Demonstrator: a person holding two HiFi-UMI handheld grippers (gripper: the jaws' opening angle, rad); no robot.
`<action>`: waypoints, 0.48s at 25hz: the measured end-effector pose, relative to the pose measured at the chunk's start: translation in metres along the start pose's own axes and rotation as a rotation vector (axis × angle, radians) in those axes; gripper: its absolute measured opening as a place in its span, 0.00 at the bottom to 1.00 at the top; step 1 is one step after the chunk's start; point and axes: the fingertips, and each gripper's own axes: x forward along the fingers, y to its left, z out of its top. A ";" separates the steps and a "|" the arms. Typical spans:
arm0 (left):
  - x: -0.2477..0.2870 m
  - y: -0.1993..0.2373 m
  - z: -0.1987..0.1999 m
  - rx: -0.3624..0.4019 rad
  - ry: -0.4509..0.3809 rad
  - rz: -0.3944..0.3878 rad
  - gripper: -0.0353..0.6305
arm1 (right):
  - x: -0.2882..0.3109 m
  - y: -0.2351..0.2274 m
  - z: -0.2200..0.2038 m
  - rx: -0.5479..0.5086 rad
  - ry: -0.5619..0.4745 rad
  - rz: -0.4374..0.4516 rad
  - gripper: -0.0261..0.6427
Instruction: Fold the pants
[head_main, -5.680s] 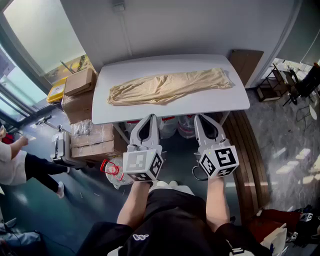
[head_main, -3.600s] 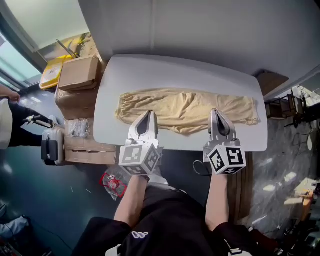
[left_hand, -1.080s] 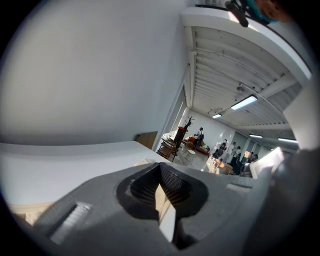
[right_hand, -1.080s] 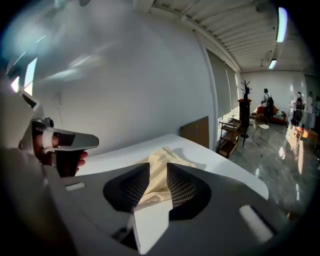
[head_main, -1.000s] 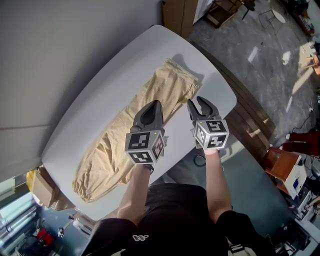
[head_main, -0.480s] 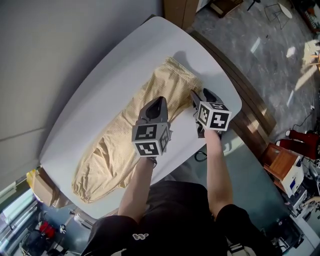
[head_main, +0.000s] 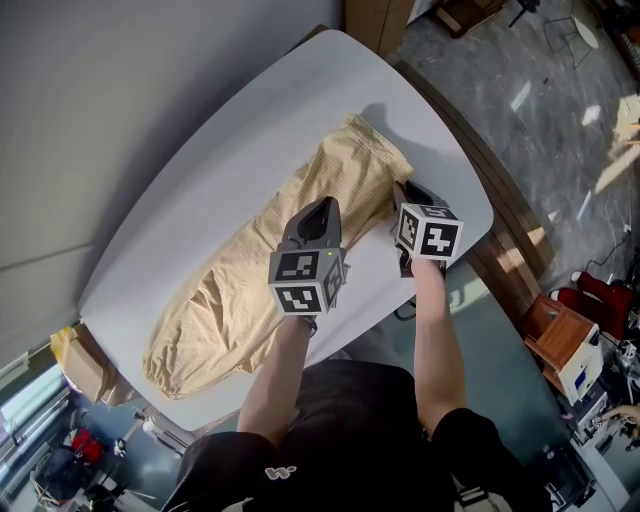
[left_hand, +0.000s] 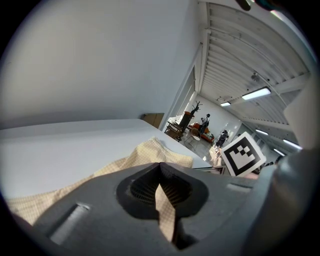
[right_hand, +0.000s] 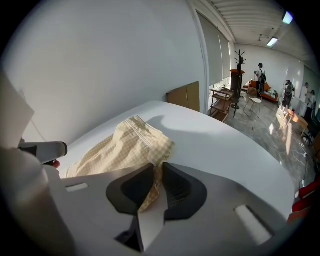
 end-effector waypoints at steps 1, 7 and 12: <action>-0.002 0.001 0.001 -0.003 -0.003 0.004 0.06 | -0.001 0.000 0.001 0.000 -0.003 -0.002 0.13; -0.018 0.011 0.008 0.010 -0.041 0.021 0.06 | -0.026 0.015 0.021 -0.111 -0.074 -0.019 0.12; -0.046 0.019 0.017 -0.014 -0.086 0.038 0.06 | -0.052 0.042 0.041 -0.207 -0.135 -0.014 0.12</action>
